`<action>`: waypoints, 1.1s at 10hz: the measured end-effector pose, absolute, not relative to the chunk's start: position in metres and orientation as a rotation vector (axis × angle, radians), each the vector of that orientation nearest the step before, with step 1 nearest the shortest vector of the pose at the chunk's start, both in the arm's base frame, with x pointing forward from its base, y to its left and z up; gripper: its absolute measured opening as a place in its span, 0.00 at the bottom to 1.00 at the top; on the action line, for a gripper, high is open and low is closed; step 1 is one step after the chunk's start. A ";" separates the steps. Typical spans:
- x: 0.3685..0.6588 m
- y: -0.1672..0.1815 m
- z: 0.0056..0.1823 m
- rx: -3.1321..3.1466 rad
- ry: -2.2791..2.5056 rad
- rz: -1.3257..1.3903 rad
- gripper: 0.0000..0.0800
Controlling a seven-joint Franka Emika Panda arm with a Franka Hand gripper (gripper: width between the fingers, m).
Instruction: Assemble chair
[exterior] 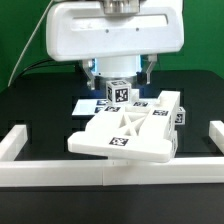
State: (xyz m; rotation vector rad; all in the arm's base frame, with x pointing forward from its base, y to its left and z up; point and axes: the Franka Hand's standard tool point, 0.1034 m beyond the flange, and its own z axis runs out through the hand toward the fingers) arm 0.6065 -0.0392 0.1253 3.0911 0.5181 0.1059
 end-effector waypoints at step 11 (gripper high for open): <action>0.607 -0.040 0.125 3.138 0.176 0.117 0.35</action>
Offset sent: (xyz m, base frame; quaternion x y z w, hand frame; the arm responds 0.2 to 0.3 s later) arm 0.0000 0.0000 0.0000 0.0000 0.0000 0.0000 1.0000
